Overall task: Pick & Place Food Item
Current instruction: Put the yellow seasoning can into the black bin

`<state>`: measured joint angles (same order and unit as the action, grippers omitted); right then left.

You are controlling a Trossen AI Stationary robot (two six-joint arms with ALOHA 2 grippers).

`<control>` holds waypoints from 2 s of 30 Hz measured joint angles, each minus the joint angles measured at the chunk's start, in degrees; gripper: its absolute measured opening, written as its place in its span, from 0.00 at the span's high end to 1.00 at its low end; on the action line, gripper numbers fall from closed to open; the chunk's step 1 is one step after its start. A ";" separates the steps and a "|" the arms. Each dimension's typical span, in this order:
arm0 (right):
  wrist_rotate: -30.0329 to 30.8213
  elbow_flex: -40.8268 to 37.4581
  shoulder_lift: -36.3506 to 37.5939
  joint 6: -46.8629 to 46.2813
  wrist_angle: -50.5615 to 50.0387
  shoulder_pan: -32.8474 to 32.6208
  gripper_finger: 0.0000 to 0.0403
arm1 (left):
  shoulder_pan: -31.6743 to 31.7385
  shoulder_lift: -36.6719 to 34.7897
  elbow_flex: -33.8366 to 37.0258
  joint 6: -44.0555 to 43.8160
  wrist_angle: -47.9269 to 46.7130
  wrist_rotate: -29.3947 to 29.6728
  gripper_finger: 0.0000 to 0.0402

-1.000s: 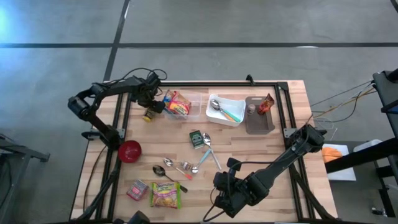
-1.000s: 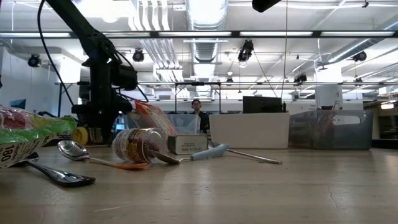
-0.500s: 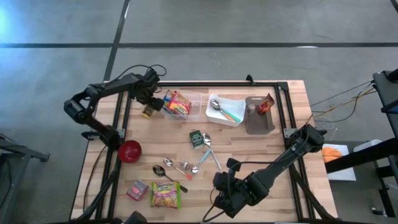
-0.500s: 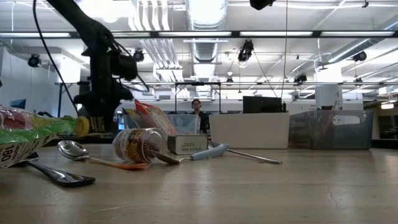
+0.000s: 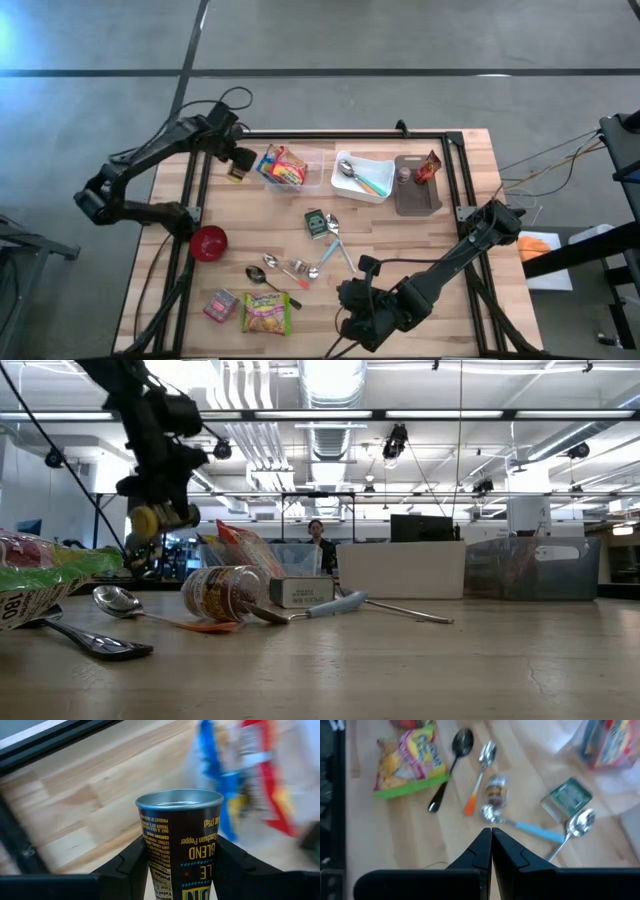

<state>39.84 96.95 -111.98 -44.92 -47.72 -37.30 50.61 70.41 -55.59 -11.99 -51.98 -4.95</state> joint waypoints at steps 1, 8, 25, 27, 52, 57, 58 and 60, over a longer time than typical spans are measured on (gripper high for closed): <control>0.64 0.00 0.00 0.54 0.63 0.20 0.98 | 0.00 -1.14 0.00 -0.01 -0.01 -1.27 0.60; 1.29 0.00 0.00 6.17 5.57 1.86 0.98 | -0.91 -7.55 0.00 -0.44 0.10 -8.37 0.60; 2.06 0.00 0.00 10.00 10.39 3.51 0.98 | -16.11 -10.38 -0.27 -5.34 3.75 -10.30 0.60; 2.38 0.00 0.00 9.66 11.24 4.11 0.98 | -17.99 -10.35 -0.97 -5.97 3.96 -10.35 0.60; 16.19 -0.66 0.00 12.91 15.32 6.33 0.98 | -39.66 -10.20 8.10 -30.84 64.07 -20.20 0.60; 23.83 -0.66 0.00 17.49 20.16 5.70 0.98 | -39.95 -10.20 11.04 -32.63 71.31 -21.73 0.60; 24.45 -0.66 0.04 17.51 21.28 5.81 0.98 | -39.95 -10.20 11.04 -32.63 71.29 -21.73 0.60; 24.70 -0.66 0.48 17.73 23.03 6.59 0.98 | -39.95 -10.22 10.99 -32.59 71.46 -21.89 0.60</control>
<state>64.53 96.29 -111.51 -27.19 -24.70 -30.71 10.66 60.19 -44.60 -44.58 19.49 -26.84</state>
